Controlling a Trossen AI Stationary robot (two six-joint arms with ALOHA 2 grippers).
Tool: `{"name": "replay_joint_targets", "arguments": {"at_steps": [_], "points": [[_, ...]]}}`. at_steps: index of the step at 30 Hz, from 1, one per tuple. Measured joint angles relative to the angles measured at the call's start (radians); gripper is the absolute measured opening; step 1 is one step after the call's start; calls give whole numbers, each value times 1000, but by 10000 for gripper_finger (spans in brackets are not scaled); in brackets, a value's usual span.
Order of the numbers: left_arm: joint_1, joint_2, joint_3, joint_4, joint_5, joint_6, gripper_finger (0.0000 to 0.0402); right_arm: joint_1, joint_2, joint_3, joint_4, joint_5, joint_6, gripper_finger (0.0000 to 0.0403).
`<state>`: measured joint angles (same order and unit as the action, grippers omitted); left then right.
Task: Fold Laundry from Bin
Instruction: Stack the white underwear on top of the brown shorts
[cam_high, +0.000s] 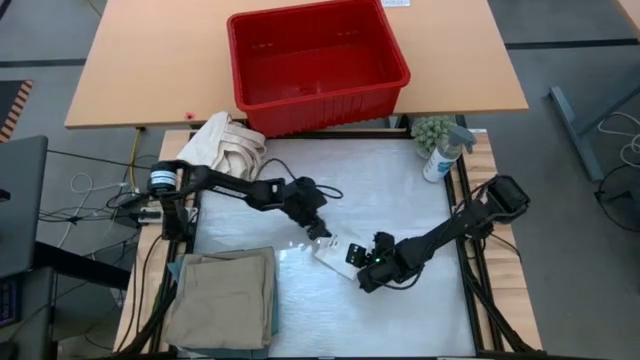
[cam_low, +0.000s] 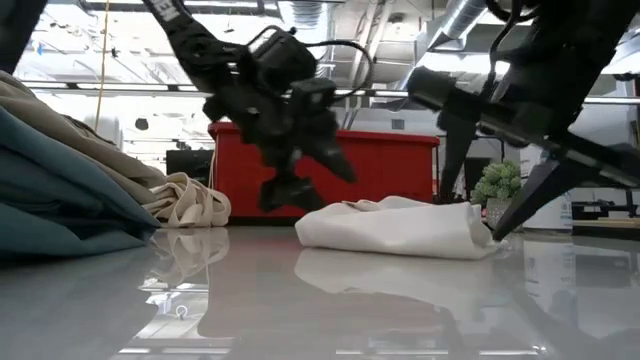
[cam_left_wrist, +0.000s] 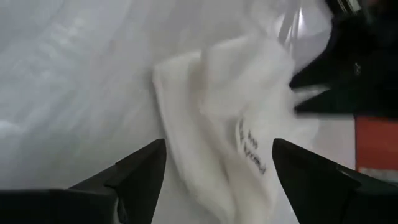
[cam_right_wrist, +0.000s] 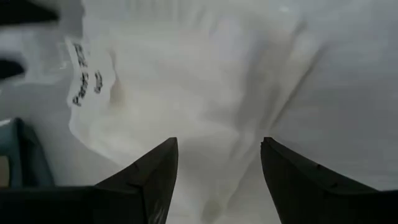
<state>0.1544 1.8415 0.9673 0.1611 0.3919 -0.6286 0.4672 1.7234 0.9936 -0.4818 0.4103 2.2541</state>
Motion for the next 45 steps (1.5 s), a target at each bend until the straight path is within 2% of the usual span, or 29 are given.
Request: {"name": "replay_joint_targets", "arguments": {"at_steps": [8, 13, 19, 23, 26, 29, 36, 38, 45], "points": [[-21, 135, 149, -120, 59, 38, 283, -14, 24, 0, 22, -24, 1, 253], [-21, 176, 191, -120, 93, 3, 283, -15, 45, 2, 15, -40, 5, 250], [-22, 188, 198, -178, 49, -1, 283, -41, 84, 5, 25, -87, 19, 248], [-26, 185, 200, -212, 0, 31, 271, -75, 104, 5, 46, -142, -9, 227], [-38, 185, 199, -219, -25, 41, 241, -102, 112, 5, 66, -189, -74, 195], [-51, 186, 198, -219, -76, 71, 194, -123, 124, 5, 84, -204, -90, 152], [-53, 189, 195, -222, -81, 99, 45, -140, 126, 3, 87, -200, -173, 28], [-47, 190, 195, -217, -33, 95, 15, -140, 126, 1, 96, -202, -197, 23], [-3, 177, 193, -278, 91, 42, 3, -140, 103, 9, 96, -201, -241, 23]]}}
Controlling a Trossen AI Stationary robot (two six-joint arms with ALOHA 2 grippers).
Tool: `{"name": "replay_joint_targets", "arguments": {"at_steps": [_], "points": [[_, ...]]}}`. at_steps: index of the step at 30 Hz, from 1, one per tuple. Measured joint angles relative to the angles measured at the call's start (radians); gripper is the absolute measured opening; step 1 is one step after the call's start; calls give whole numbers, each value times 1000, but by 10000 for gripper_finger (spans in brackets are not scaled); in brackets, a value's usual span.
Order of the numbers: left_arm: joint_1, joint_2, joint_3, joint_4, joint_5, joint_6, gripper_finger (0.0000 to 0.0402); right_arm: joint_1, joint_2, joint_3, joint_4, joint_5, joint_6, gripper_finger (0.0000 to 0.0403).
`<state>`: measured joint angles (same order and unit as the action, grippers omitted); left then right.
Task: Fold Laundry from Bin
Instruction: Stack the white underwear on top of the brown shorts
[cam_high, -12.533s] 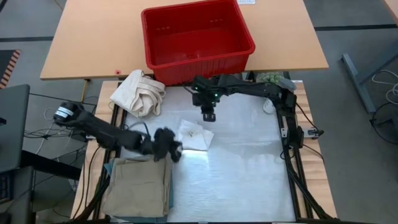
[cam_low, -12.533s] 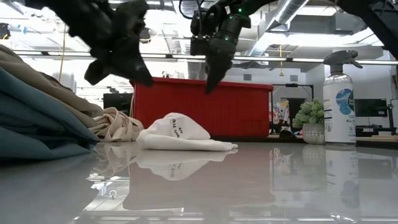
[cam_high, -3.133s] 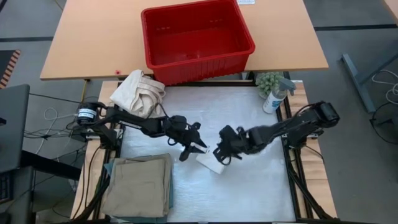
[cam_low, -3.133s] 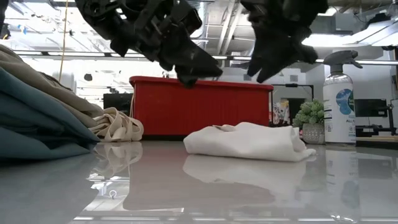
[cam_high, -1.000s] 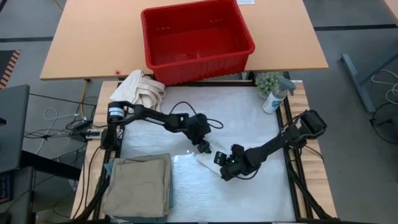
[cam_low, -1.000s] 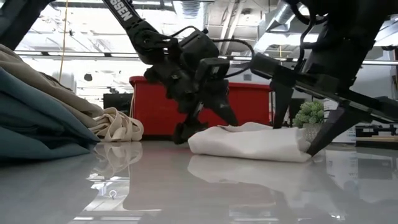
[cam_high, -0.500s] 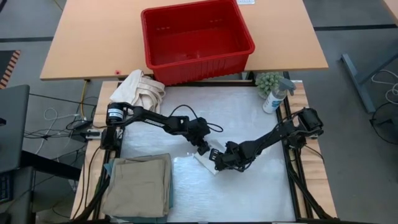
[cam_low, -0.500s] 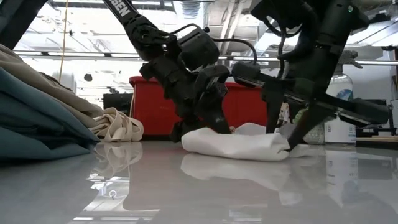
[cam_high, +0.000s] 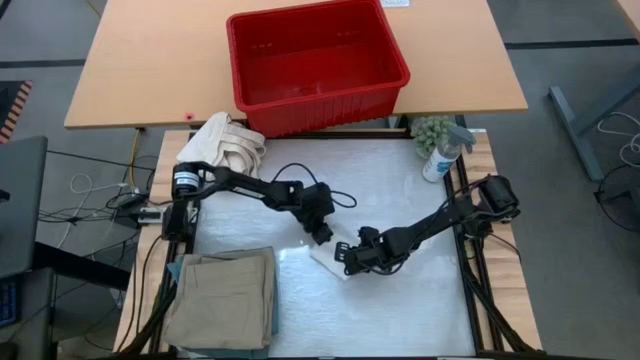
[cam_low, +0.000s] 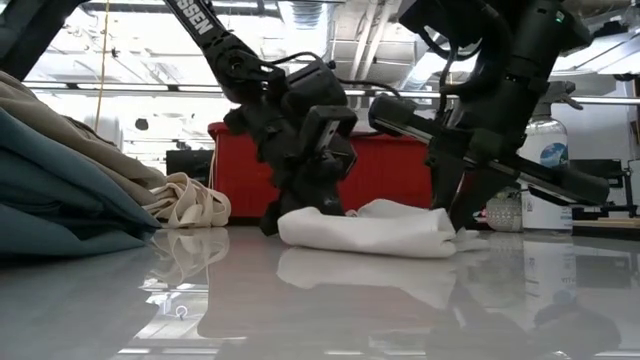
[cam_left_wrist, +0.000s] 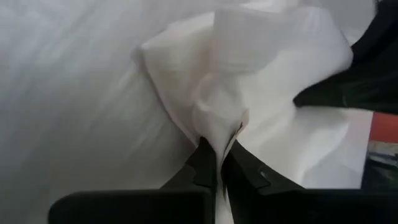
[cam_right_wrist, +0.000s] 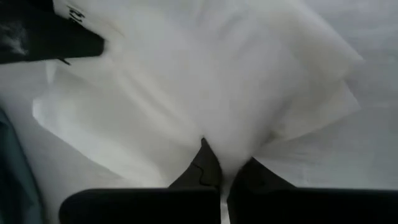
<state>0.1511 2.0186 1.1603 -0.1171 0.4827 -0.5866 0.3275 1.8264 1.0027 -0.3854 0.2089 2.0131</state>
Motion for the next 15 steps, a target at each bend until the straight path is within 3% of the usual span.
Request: {"name": "replay_joint_targets", "arguments": {"at_steps": [15], "points": [[18, -209, -1, -174, -15, -108, 0, -69, -4, 120, -37, -6, -312, 23]]}}
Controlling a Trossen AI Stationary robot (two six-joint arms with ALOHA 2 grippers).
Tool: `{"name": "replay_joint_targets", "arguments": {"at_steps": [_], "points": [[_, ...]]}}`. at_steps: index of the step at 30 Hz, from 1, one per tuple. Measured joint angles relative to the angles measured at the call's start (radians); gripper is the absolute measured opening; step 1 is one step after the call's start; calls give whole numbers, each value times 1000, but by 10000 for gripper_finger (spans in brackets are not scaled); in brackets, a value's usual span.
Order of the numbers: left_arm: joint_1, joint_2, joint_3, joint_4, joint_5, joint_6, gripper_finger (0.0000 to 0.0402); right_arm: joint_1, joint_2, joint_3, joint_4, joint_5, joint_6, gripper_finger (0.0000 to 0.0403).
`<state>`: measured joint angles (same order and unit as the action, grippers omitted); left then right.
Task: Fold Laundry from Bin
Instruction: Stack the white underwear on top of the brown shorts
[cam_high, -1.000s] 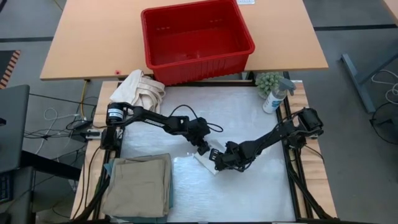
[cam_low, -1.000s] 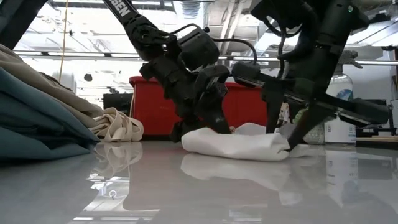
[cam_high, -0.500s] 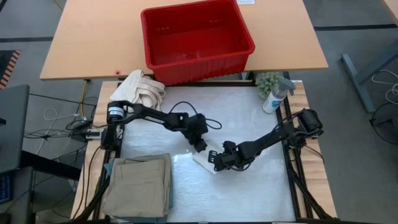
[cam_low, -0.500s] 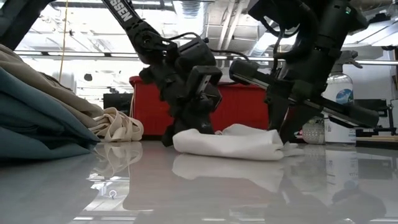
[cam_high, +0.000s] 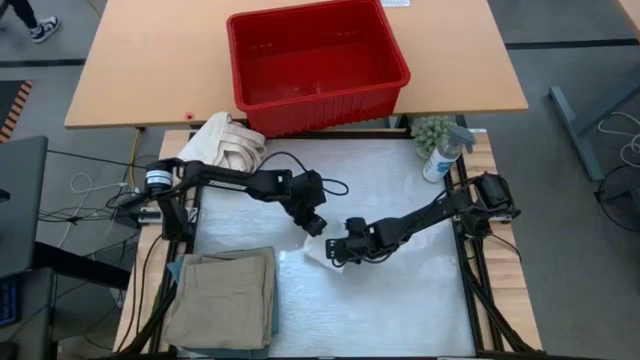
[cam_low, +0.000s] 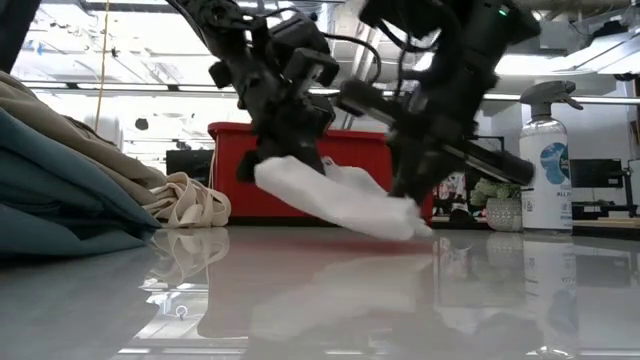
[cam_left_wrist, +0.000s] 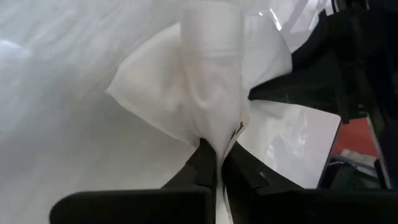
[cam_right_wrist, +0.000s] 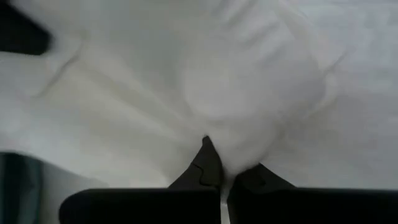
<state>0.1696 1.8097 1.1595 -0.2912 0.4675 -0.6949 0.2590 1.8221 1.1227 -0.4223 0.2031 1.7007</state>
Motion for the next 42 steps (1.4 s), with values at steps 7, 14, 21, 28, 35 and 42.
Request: {"name": "replay_joint_targets", "arguments": {"at_steps": [7, 14, 21, 28, 35, 42], "points": [[0, -120, 0, -174, -43, -25, 0, -37, 0, 96, 0, -5, -178, 23], [-37, -295, 2, -415, -166, -63, 0, -56, -1, 196, 7, -19, -329, 23], [-104, -442, -20, -486, -245, -206, 0, -72, -1, 294, 5, -54, -464, 23], [-204, -541, -51, -553, -351, -370, 0, -71, 0, 368, 21, -61, -560, 23], [-301, -589, -51, -564, -430, -509, 0, -59, 75, 422, 102, -113, -614, 23], [-423, -634, -53, -625, -484, -664, 0, -36, 285, 759, -19, -214, -763, 23]]}}
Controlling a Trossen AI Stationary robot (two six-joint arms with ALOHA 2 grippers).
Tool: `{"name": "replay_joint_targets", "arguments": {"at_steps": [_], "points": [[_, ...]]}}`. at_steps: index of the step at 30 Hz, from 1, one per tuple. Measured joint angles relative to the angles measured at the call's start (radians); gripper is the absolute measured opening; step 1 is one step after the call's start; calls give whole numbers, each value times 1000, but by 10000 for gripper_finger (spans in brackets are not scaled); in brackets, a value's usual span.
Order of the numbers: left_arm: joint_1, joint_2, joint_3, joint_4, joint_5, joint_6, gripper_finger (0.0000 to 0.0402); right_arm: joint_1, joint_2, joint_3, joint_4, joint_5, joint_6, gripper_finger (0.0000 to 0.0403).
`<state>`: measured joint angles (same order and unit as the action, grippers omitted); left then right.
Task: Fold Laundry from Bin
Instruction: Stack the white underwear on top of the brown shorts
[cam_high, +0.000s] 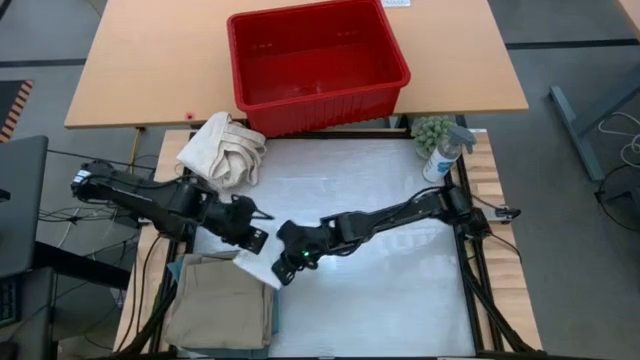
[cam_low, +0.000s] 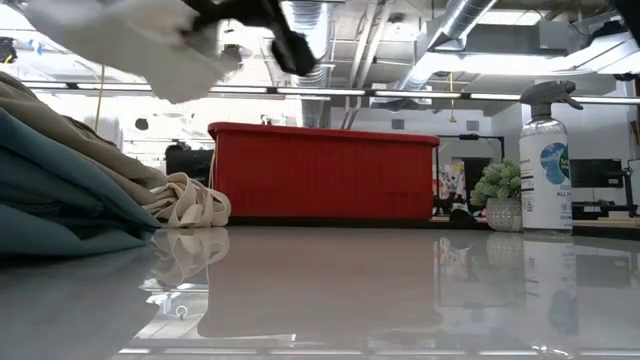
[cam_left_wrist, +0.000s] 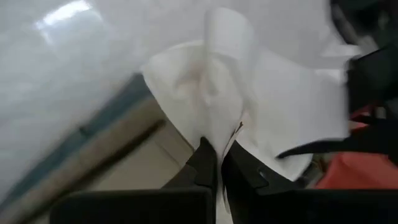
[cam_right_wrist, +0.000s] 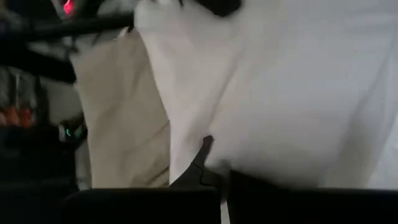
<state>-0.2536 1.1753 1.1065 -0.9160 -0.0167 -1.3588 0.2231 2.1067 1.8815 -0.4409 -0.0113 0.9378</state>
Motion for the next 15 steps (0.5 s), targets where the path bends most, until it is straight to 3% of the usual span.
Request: {"name": "replay_joint_targets", "arguments": {"at_steps": [9, 15], "points": [[-293, -103, 1, -170, -125, -406, 0, 1, 269, 462, -160, -157, -135, 23], [-508, -99, 2, -202, -234, -665, 0, -6, 312, 452, -88, -265, -101, 23]]}}
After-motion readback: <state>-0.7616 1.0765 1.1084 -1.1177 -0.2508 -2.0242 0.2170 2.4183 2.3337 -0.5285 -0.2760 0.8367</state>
